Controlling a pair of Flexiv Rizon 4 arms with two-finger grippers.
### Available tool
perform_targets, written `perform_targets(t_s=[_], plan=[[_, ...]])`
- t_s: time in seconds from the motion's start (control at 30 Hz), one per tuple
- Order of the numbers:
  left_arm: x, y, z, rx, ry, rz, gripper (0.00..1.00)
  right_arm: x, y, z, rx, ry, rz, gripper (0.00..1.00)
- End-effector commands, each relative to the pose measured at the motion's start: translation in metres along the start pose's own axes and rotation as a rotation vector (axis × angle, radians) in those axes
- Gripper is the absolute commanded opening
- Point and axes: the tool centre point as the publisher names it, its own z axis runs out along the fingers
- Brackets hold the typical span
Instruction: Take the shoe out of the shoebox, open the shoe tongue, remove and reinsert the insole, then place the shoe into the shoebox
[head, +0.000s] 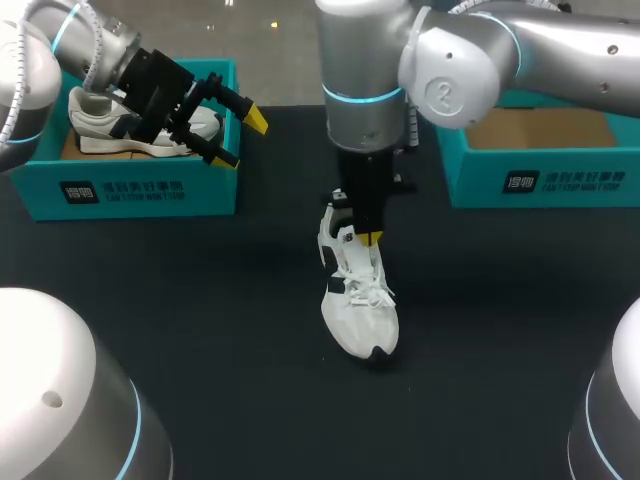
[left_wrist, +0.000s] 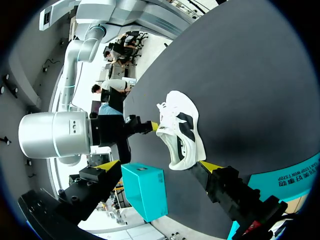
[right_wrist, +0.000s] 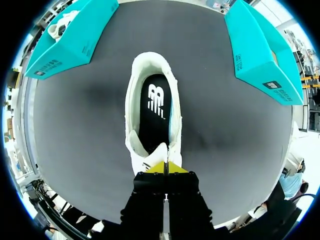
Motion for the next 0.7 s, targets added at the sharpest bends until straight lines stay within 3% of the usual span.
perform_targets(t_s=[0.03, 0.27, 0.53, 0.7], plan=[[0.0, 0.0, 0.0, 0.001, 0.003, 0.001, 1.0, 0.003, 0.011, 0.013, 0.018, 0.016, 0.0, 0.0], [0.0, 0.0, 0.0, 0.001, 0.003, 0.001, 1.0, 0.001, 0.017, 0.024, 0.037, 0.027, 0.013, 0.0], [0.0, 0.0, 0.0, 0.001, 0.003, 0.001, 1.0, 0.005, 0.007, 0.006, -0.006, 0.013, 0.006, 0.0], [0.0, 0.0, 0.0, 0.001, 0.003, 0.001, 1.0, 0.016, 0.012, 0.013, -0.062, 0.048, -0.016, 0.0]])
